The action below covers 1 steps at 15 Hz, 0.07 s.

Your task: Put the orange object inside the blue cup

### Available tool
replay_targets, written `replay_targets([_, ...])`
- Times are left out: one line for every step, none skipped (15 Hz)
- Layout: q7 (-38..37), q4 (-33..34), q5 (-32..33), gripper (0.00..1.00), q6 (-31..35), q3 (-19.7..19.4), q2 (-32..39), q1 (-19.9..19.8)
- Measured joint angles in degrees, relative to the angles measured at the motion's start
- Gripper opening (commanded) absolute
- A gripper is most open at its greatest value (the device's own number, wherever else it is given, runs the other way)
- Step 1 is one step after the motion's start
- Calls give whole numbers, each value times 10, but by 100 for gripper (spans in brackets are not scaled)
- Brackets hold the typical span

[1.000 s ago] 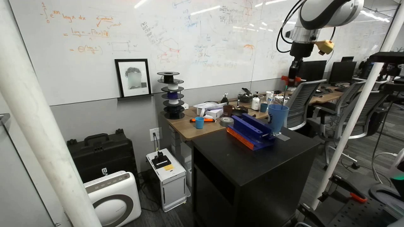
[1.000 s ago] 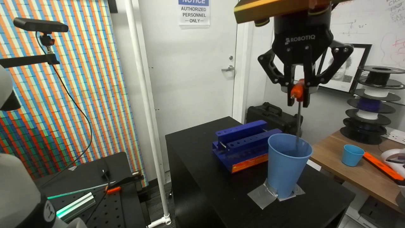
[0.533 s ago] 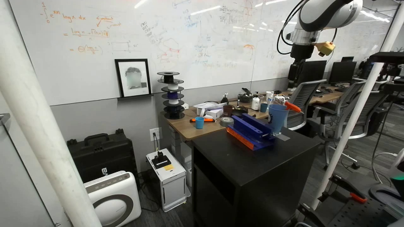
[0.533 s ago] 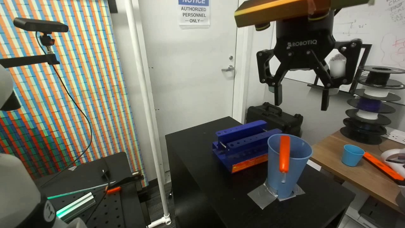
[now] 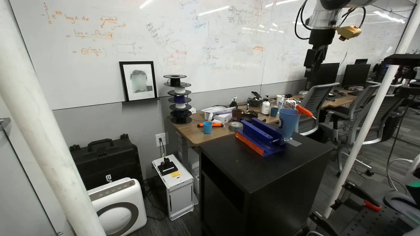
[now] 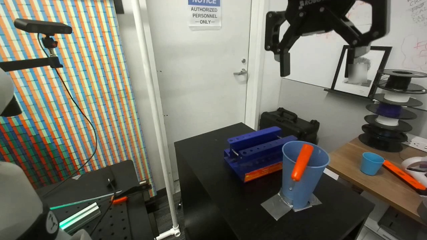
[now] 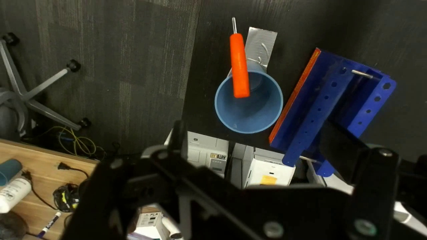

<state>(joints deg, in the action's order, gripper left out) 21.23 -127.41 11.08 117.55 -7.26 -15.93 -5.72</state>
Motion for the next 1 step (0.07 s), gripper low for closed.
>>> replay_targets([-17, 5, 0, 100, -17, 2, -9, 0])
